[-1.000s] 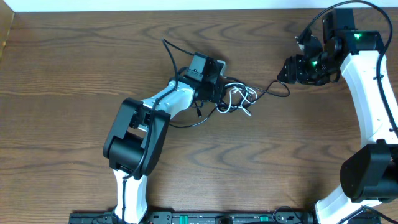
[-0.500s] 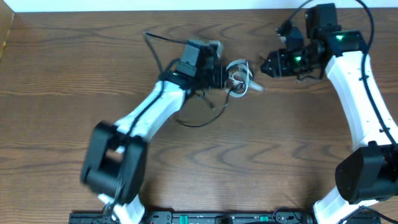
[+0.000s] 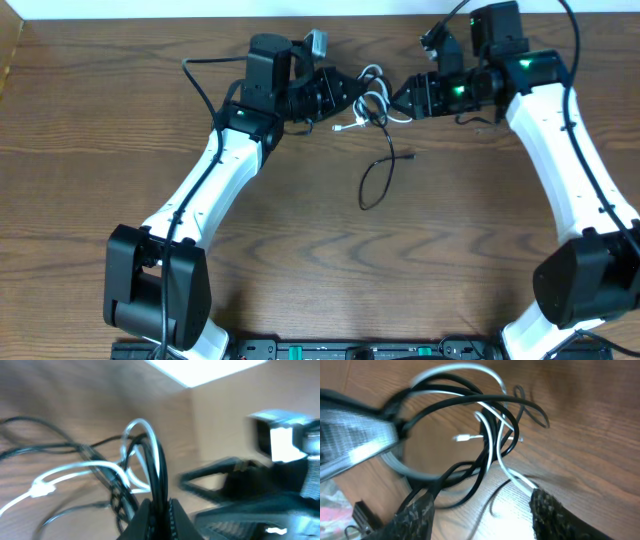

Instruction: Untangle cables

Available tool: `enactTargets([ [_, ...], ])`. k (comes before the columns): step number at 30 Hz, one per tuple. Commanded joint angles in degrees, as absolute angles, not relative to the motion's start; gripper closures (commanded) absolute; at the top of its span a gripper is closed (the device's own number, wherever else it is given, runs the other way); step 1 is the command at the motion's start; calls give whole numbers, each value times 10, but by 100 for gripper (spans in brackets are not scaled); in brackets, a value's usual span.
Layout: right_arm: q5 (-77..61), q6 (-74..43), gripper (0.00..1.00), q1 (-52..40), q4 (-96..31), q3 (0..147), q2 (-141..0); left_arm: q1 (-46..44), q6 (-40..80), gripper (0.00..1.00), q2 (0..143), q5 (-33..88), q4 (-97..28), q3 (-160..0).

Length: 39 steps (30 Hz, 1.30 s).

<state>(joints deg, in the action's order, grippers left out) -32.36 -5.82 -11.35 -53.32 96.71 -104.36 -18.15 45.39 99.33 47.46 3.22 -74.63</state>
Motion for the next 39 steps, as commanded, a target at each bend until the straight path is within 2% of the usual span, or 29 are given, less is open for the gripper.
enactTargets([
  [1, -304, -121, 43, -128, -519, 974, -1077, -182, 529, 92, 993, 552, 77, -754],
  [5, -307, -137, 46, -138, -497, 974, -1098, -182, 542, 92, 993, 566, 87, -754],
  [7, -266, -181, 48, -139, -495, 974, -1103, -182, 558, 92, 993, 573, 89, -754],
  [9, -218, -210, 54, -139, -497, 974, -1108, -182, 589, 92, 993, 586, 107, -754],
  [12, -190, -214, 75, -136, -506, 974, -1117, -179, 625, 92, 993, 610, 182, -754],
  [15, -154, -223, 90, -126, -538, 974, -1127, -163, 670, 93, 993, 613, 267, -754],
  [19, -131, -217, 96, -109, -577, 973, -1136, -124, 707, 93, 993, 606, 321, -754],
  [22, -130, -204, 91, -100, -584, 969, -1136, -99, 706, 93, 993, 608, 324, -754],
  [25, -137, -185, 80, -96, -588, 969, -1136, -84, 689, 92, 993, 618, 321, -753],
  [29, -138, -161, 76, -98, -609, 969, -1136, -83, 620, 92, 993, 625, 262, -753],
  [33, -139, -145, 76, -106, -618, 969, -1136, -91, 509, 93, 994, 613, 133, -752],
  [37, -138, -145, 71, -110, -617, 969, -1136, -118, 411, 92, 1003, 525, -34, -752],
  [38, -138, -145, 69, -110, -617, 969, -1136, -126, 397, 91, 1007, 501, -58, -752],
  [39, -138, -145, 67, -109, -617, 969, -1136, -137, 386, 84, 1013, 472, -80, -752],
])
